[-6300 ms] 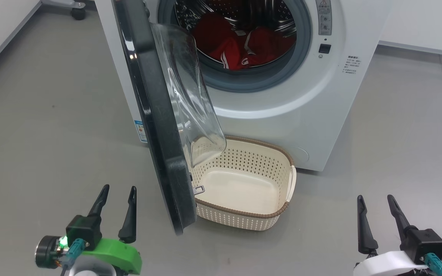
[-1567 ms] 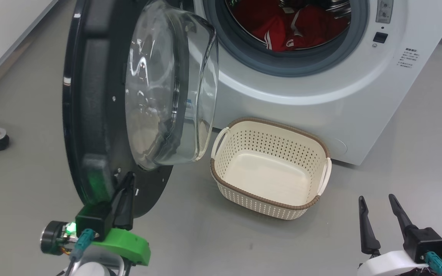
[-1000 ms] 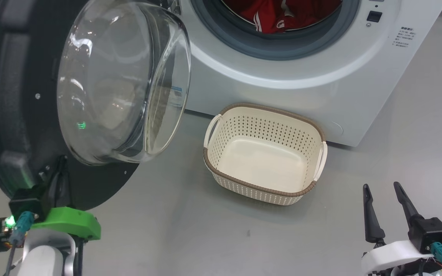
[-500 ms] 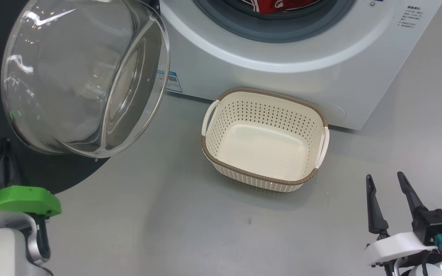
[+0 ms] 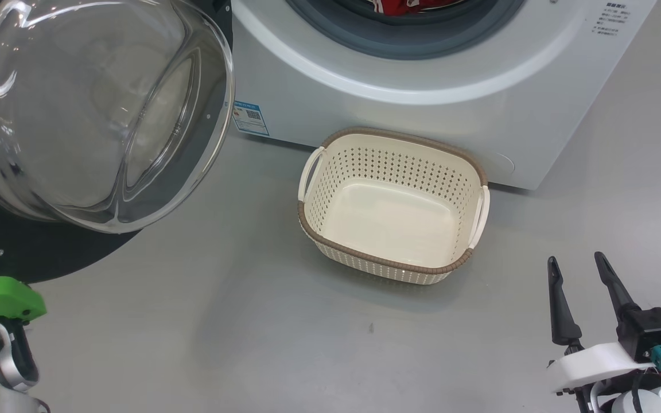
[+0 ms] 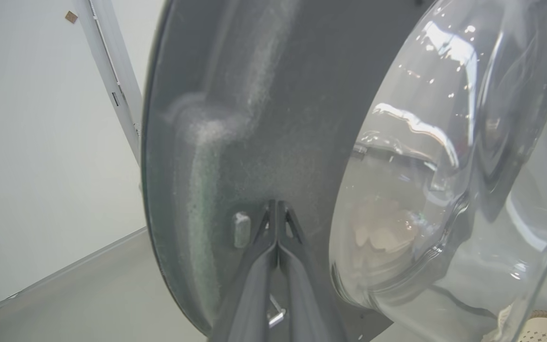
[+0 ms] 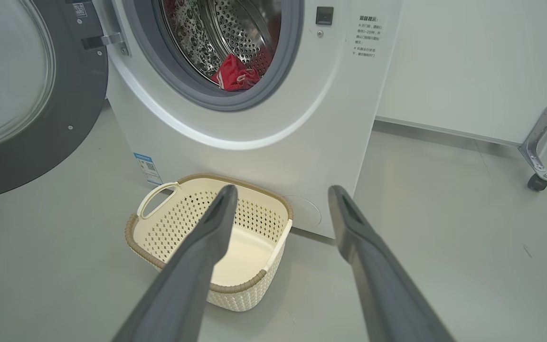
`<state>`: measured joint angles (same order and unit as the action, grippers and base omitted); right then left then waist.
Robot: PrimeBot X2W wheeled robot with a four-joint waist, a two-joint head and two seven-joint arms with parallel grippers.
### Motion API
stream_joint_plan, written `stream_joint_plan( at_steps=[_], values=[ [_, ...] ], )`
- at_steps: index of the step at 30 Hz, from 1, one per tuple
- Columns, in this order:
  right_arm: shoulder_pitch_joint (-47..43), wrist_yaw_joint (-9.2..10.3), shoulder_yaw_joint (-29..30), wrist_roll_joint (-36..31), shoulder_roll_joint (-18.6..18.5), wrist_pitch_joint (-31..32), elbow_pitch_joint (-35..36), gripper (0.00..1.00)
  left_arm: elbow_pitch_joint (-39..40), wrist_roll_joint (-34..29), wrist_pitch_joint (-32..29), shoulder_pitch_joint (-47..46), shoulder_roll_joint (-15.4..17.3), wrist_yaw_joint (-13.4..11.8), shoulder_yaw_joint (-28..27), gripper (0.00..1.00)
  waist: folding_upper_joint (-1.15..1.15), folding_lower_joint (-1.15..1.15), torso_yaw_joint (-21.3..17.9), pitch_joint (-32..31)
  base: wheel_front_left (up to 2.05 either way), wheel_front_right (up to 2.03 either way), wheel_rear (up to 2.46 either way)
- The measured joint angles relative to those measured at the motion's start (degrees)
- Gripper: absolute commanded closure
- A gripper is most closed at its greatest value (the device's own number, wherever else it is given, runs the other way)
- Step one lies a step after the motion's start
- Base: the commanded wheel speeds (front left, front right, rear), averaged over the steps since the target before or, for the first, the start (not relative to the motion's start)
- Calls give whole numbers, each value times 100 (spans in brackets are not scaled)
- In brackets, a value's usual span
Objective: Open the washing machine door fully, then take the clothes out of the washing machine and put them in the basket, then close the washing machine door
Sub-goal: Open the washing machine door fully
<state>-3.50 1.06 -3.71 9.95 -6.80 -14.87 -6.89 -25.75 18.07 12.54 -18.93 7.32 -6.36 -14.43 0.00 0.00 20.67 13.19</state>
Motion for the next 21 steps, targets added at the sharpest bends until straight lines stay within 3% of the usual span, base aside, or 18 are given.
stream_joint_plan(
  at_steps=[14, 21],
  values=[
    [76, -44, -10, -48, 1, 0, -32, 0, -101, -10, 123, 1, -64, -45, 7, 100, 0, 0, -70, -72, 0, 0, 0],
    [80, -48, -8, -54, 26, 0, -37, 0, 242, -167, 174, 185, -264, -22, 219, 100, 0, 0, -89, -171, 0, 0, 0]
  ],
)
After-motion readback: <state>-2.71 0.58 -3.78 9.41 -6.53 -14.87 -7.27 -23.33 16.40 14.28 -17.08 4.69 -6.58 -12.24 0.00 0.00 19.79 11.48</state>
